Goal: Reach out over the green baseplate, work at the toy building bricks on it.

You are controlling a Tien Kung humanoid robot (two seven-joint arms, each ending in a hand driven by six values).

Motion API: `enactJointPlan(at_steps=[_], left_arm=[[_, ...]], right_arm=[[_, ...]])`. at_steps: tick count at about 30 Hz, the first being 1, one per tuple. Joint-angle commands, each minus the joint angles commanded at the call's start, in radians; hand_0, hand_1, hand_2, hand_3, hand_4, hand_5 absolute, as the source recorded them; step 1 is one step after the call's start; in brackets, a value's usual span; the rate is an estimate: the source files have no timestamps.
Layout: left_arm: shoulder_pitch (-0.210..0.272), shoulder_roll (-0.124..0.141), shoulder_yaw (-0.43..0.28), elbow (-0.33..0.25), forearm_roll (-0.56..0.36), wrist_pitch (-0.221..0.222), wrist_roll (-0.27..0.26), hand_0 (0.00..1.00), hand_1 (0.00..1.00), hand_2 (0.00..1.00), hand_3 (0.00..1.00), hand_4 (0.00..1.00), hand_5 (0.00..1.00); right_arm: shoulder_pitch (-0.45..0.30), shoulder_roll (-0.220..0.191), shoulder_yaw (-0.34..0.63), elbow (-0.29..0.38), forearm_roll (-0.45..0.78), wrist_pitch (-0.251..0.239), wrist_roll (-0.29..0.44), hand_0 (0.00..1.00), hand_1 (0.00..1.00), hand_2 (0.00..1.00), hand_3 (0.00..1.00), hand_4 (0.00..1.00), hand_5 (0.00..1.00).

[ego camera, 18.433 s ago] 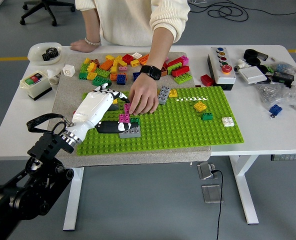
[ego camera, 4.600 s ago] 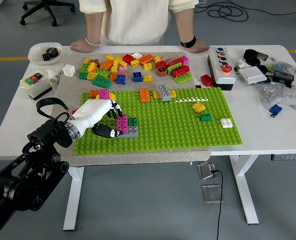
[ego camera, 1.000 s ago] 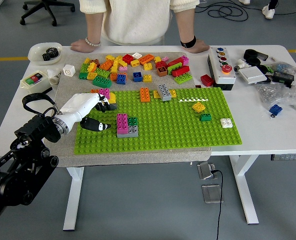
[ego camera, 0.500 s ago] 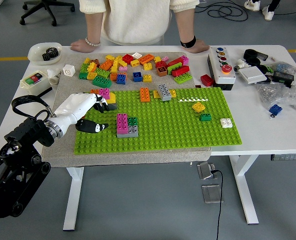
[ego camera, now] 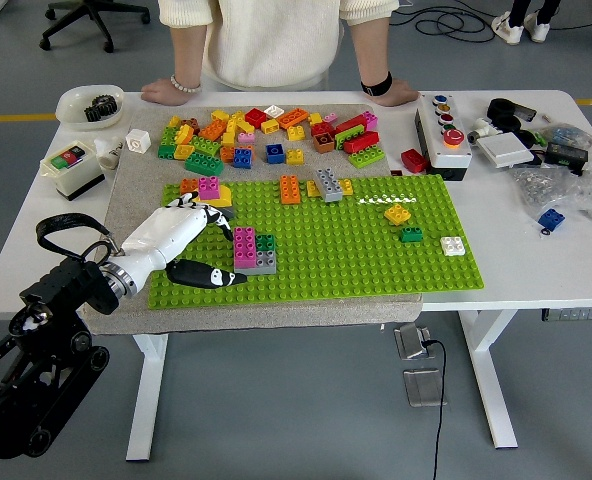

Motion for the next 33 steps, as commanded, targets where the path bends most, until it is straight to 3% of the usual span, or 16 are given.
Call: enactJointPlan(at_steps=[21,27,33], left_arm=[[0.007,-0.025,0.049,0.034,0.000,0.067,-0.025,0.998,0.918,0.875,0.619,0.998,0.635],[-0.010,-0.032,0.062,0.079,0.000,0.103,-0.044,0.998,0.919,0.877,0.618,0.998,0.637],[-0.017,-0.034,0.067,0.107,0.000,0.109,-0.056,0.998,0.915,0.876,0.614,0.998,0.637]], right_arm=[[0.003,-0.001,0.000,0.000,0.004,-0.001,0.000,0.750,0.637,0.679,0.645,0.867,0.563],[0.005,-0.001,0.001,0.000,0.004,-0.001,0.000,0.750,0.637,0.679,0.645,0.867,0.563],[0.006,-0.001,0.001,0.000,0.005,-0.001,0.000,0.750,0.637,0.679,0.645,0.867,0.564]])
